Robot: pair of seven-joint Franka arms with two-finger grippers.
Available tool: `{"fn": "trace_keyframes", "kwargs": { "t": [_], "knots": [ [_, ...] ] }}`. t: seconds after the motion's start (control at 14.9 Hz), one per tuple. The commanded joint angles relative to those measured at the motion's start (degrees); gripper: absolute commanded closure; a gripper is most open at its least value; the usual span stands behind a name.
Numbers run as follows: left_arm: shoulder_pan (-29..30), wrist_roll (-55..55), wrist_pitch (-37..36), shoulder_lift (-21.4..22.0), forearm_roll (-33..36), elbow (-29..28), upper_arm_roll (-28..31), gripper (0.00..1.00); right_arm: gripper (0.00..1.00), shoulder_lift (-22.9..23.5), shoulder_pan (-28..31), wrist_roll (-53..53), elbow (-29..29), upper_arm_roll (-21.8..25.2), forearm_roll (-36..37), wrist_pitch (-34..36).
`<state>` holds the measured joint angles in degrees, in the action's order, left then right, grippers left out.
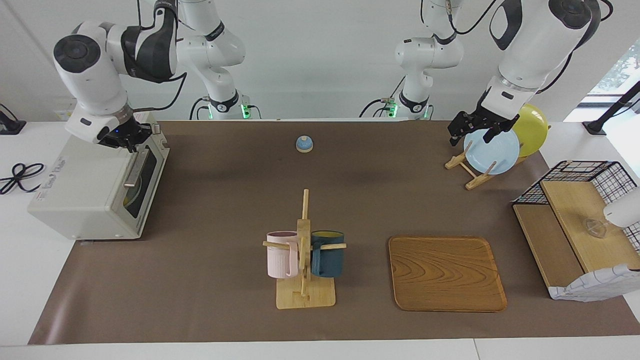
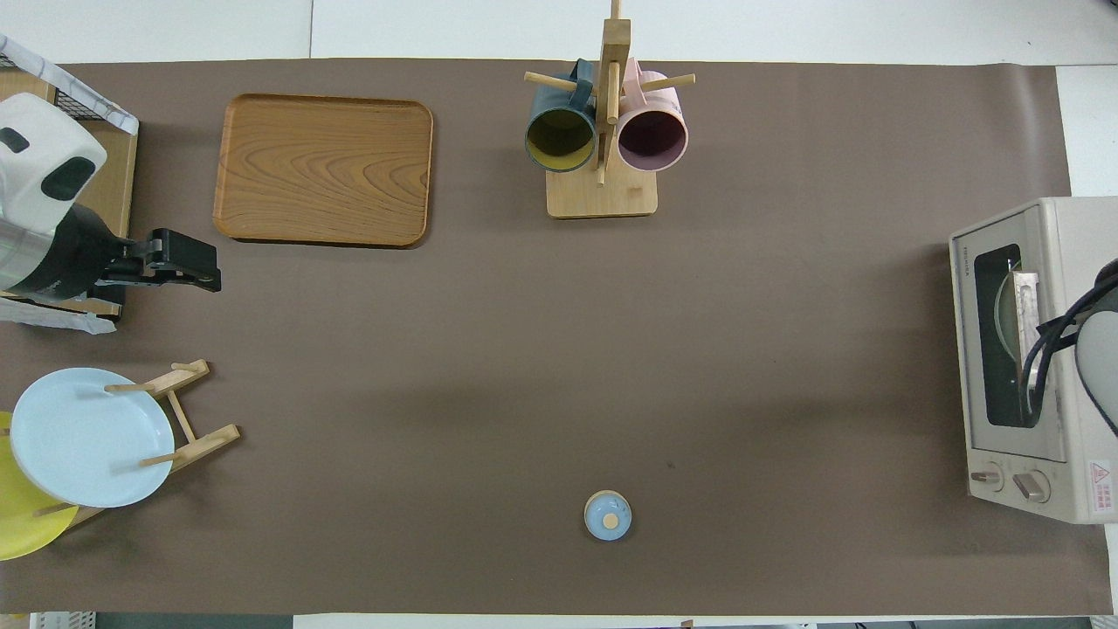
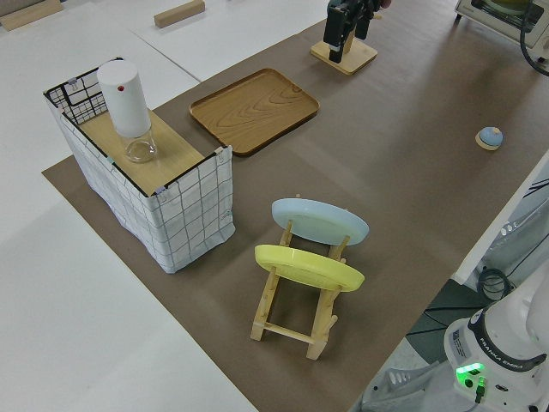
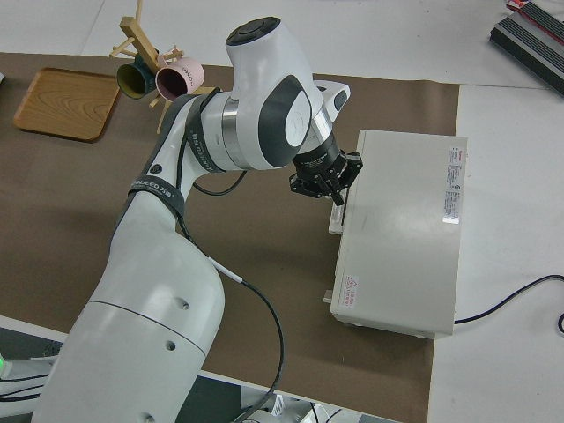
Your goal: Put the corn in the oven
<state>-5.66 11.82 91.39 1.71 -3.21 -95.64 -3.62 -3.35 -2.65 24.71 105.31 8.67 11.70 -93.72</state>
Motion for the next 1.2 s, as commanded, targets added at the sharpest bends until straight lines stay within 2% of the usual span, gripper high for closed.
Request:
{"fn": "trace_keyframes", "kwargs": {
  "t": [0.0, 0.13, 0.27, 0.4, 0.47, 0.67, 1.14],
  "knots": [
    [0.5, -0.1, 0.4, 0.9, 0.5, -0.9, -0.3, 0.00, 0.00, 3.1, 0.7, 1.2, -8.6, -0.8, -5.8, 4.1],
    [0.5, -0.1, 0.3, 0.9, 0.5, -0.9, -0.3, 0.00, 0.00, 4.9, -0.1, -2.1, -13.4, -1.3, -7.0, 7.3],
    [0.5, -0.1, 0.4, 0.9, 0.5, -0.9, -0.3, 0.00, 0.00, 7.4, -3.0, -11.4, -18.4, -1.2, -7.1, 12.0],
    [0.5, -0.1, 0.3, 0.9, 0.5, -0.9, -0.3, 0.00, 0.00, 11.2, -3.2, -13.3, -24.3, -1.2, -7.6, 14.8],
    [0.5, -0.1, 0.3, 0.9, 0.5, -0.9, -0.3, 0.00, 0.00, 12.7, -2.7, -13.5, -26.4, -1.2, -10.4, 15.6],
    [0.5, -0.1, 0.3, 0.9, 0.5, -0.9, -0.3, 0.00, 0.00, 12.7, -2.7, -13.5, -26.5, -1.0, -12.7, 14.9],
    [0.5, -0.1, 0.3, 0.9, 0.5, -0.9, -0.3, 0.00, 0.00, 10.7, -2.9, -15.7, -24.5, -0.8, -12.2, 14.2]
  ]
}}
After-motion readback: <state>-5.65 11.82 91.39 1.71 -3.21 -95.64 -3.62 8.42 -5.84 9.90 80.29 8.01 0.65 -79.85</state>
